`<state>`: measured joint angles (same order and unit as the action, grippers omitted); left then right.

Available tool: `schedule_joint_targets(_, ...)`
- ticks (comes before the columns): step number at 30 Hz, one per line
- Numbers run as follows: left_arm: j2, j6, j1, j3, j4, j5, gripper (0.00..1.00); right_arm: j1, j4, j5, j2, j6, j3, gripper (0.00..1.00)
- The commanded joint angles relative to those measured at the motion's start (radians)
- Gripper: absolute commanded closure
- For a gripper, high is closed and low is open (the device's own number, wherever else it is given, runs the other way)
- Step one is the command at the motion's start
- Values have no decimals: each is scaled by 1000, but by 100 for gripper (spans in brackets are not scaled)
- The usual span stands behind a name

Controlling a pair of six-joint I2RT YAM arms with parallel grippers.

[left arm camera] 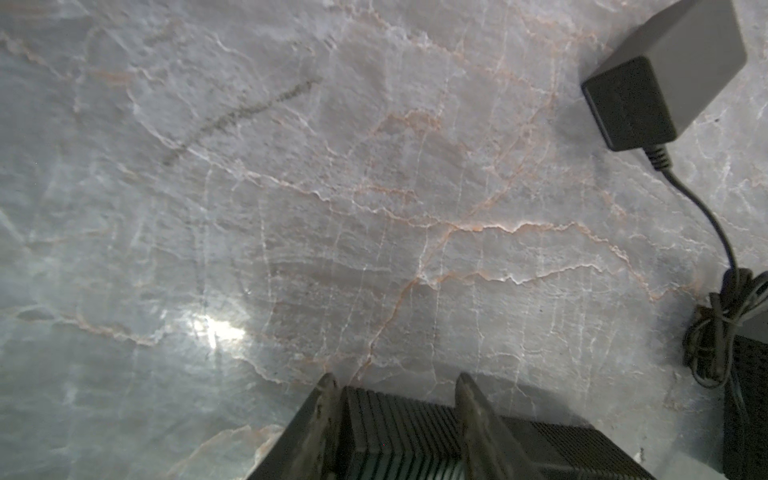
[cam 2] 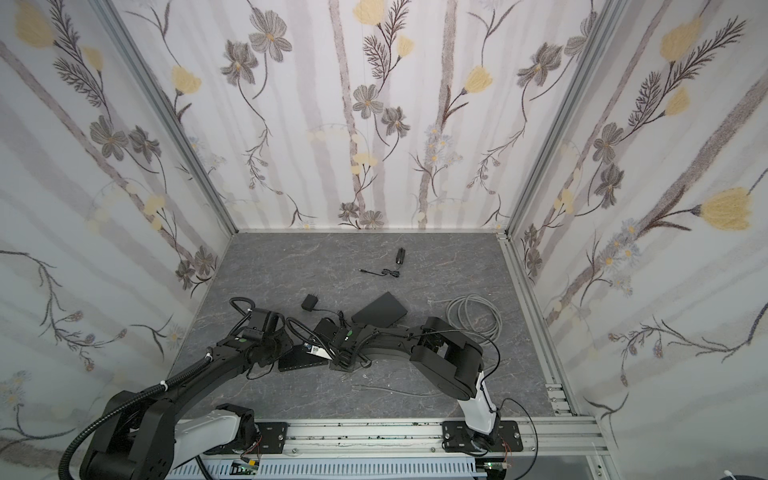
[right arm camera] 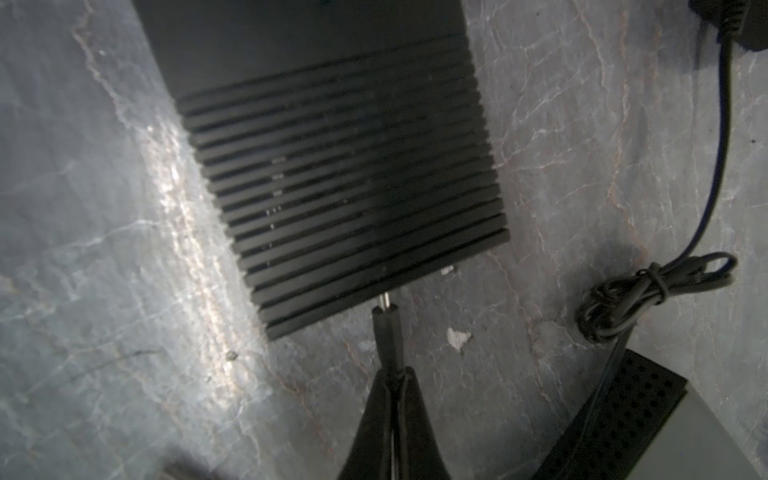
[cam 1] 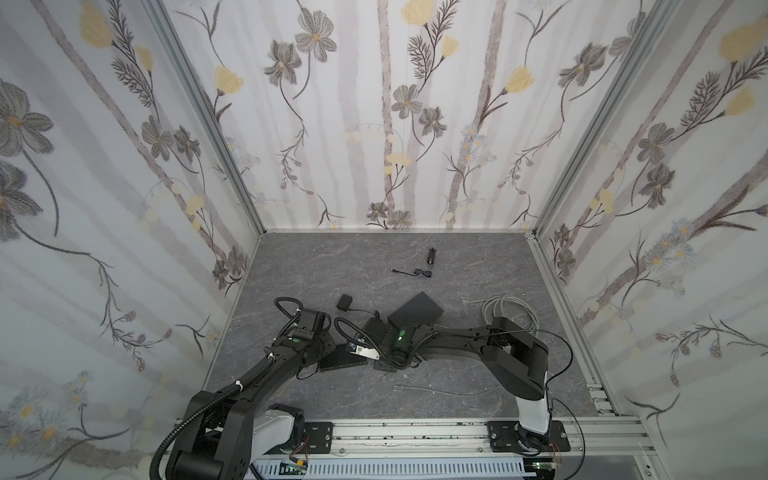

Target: Insert the plug into the switch port

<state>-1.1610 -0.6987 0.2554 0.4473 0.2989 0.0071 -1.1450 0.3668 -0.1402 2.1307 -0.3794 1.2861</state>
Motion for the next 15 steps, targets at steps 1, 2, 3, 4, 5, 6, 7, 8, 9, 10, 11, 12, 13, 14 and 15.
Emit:
schedule_joint_targets(1,-9,3,-1,8,0,14,54,-4,-59,43,-15,-15,12,100)
schedule_joint_targets(2,-10,4,-1,8,-2,14,54,-5,-61,46,-15,-18,14,100)
schedule_joint_targets(3,-11,5,-1,8,-3,16,54,-8,-61,48,-15,-20,17,100)
schedule_joint_targets(4,-12,7,0,10,-3,16,54,-11,-60,48,-14,-25,21,100)
schedule_joint_targets(5,-13,7,0,12,-4,16,54,-12,-58,47,-12,-28,24,100)
schedule_joint_targets(6,-15,8,0,13,-4,17,54,-15,-54,47,-8,-30,29,100)
schedule_joint_targets(7,-16,8,-1,14,-2,17,54,-15,-53,47,-4,-31,31,100)
schedule_joint_targets(8,-16,8,0,16,-2,19,54,-15,-52,47,-1,-30,33,100)
schedule_joint_targets(9,-16,8,-1,17,-3,19,54,-15,-52,46,1,-29,33,100)
schedule_joint_targets(10,-16,8,-1,18,-2,19,54,-15,-52,47,3,-29,32,100)
schedule_joint_targets(11,-16,9,0,18,-3,18,54,-15,-51,47,2,-27,30,100)
schedule_joint_targets(12,-15,8,0,18,0,17,54,-14,-51,43,4,-26,26,100)
schedule_joint_targets(13,-14,10,0,18,1,16,54,-15,-53,40,5,-23,22,100)
schedule_joint_targets(14,-14,10,0,18,1,15,54,-15,-52,34,4,-21,16,100)
schedule_joint_targets(15,-15,10,1,19,3,14,54,-15,-55,30,2,-17,10,100)
